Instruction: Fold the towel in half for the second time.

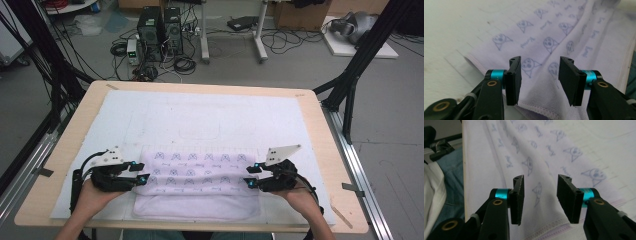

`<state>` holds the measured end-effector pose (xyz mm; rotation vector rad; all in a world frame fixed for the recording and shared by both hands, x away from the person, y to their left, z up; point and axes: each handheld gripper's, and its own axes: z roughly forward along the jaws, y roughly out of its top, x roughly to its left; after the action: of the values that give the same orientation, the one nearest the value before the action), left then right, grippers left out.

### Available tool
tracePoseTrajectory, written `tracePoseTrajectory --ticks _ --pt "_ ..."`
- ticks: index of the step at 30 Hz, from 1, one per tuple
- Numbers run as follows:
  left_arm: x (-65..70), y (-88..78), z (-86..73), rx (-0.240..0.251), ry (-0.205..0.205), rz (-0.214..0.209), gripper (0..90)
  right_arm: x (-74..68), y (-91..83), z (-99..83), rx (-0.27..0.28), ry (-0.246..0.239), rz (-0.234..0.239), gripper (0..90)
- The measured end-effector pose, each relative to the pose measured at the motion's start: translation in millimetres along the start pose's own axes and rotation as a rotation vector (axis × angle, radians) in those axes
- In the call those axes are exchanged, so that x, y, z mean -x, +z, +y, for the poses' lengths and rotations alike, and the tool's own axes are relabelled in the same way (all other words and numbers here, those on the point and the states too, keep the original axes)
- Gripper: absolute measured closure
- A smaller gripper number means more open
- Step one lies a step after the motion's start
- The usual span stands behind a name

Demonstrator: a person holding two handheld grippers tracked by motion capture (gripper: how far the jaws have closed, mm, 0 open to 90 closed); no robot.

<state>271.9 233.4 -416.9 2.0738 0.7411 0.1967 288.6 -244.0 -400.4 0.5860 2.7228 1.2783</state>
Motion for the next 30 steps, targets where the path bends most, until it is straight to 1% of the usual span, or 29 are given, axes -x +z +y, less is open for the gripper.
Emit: tracePoseTrajectory --ticks 1,2,3,4,5,6,7,8,9,10,11,12,13,14,15,16,17,19,22,23,24,25,27,28,29,30 --pt "1.0 3.0 -3.1 -0.014 0.001 -0.011 55.3 0.3 3.8 -2.4 -0.007 0.007 -0.002 54.5" --pt "2.2 4.5 -6.3 -0.028 0.016 -0.023 62.6 0.4 7.0 -5.1 -0.023 0.015 0.002 55.0" --pt "3.6 5.1 -9.4 -0.040 0.031 -0.038 72.8 0.8 10.0 -7.7 -0.036 0.013 0.010 58.7" --pt "5.5 4.9 -11.7 -0.046 0.036 -0.044 78.1 0.2 12.0 -9.9 -0.049 0.011 0.030 65.1" --pt "6.9 3.1 -13.5 -0.047 0.047 -0.049 81.5 -0.8 13.2 -11.6 -0.059 0.003 0.044 73.6" --pt "7.6 -0.2 -14.1 -0.044 0.048 -0.050 82.9 -2.3 13.2 -12.7 -0.068 -0.008 0.070 79.7" --pt "8.3 -4.5 -13.9 -0.030 0.043 -0.057 83.4 -4.5 11.6 -12.5 -0.074 -0.015 0.092 81.5" --pt "9.5 -10.0 -13.1 -0.010 0.042 -0.064 83.3 -6.6 8.5 -11.5 -0.069 -0.029 0.110 81.6" --pt "11.3 -16.0 -11.8 0.011 0.040 -0.072 82.3 -9.4 3.2 -9.9 -0.054 -0.044 0.117 80.7" --pt "12.8 -21.9 -9.9 0.027 0.040 -0.080 79.2 -11.3 -3.8 -7.6 -0.037 -0.050 0.118 78.7" --pt "14.4 -26.7 -8.0 0.039 0.039 -0.090 74.0 -12.5 -11.1 -5.3 -0.016 -0.049 0.117 77.4" --pt "16.0 -30.5 -6.2 0.044 0.045 -0.087 69.3 -13.9 -17.7 -3.1 -0.001 -0.050 0.118 75.6" --pt "17.1 -32.7 -4.6 0.043 0.050 -0.071 65.6 -15.0 -22.1 -0.8 0.009 -0.056 0.109 72.6" --pt "16.9 -33.3 -3.6 0.038 0.046 -0.065 60.3 -15.7 -24.8 1.3 0.011 -0.056 0.089 71.4" --pt "16.5 -32.5 -3.3 0.036 0.045 -0.072 57.4 -16.0 -25.2 2.8 0.012 -0.057 0.092 70.8" --pt "16.7 -30.3 -3.8 0.034 0.045 -0.067 57.6 -16.7 -23.8 3.6 0.021 -0.057 0.092 69.5" --pt "16.4 -27.1 -5.2 0.026 0.041 -0.067 57.7 -17.3 -20.5 3.7 0.019 -0.055 0.091 69.1" --pt "16.8 -18.1 -9.8 0.000 0.044 -0.067 61.1 -18.4 -10.3 1.9 0.005 -0.062 0.105 68.1" --pt "15.5 -3.9 -19.4 -0.080 0.062 -0.040 62.5 -20.7 6.1 -4.9 -0.051 -0.074 0.099 67.0" --pt "14.8 -0.7 -22.8 -0.104 0.072 -0.032 63.5 -20.9 10.5 -8.1 -0.070 -0.076 0.088 67.0" --pt "14.3 1.4 -26.1 -0.112 0.072 -0.033 63.8 -20.8 14.2 -11.6 -0.094 -0.079 0.080 67.5" --pt "14.0 0.3 -27.7 -0.101 0.069 -0.034 64.3 -20.2 16.8 -15.6 -0.115 -0.083 0.078 68.3" --pt "12.7 -2.1 -28.3 -0.098 0.057 -0.038 64.5 -18.8 19.7 -23.4 -0.143 -0.079 0.067 68.9" --pt "12.2 -4.4 -27.6 -0.097 0.055 -0.030 63.4 -18.1 19.0 -25.8 -0.139 -0.072 0.068 68.8" --pt "11.8 -6.5 -26.4 -0.095 0.059 -0.015 61.9 -17.7 16.7 -27.6 -0.113 -0.056 0.069 68.7" --pt "11.8 -8.7 -24.6 -0.089 0.061 -0.003 59.6 -18.0 14.9 -27.5 -0.109 -0.055 0.055 68.7"
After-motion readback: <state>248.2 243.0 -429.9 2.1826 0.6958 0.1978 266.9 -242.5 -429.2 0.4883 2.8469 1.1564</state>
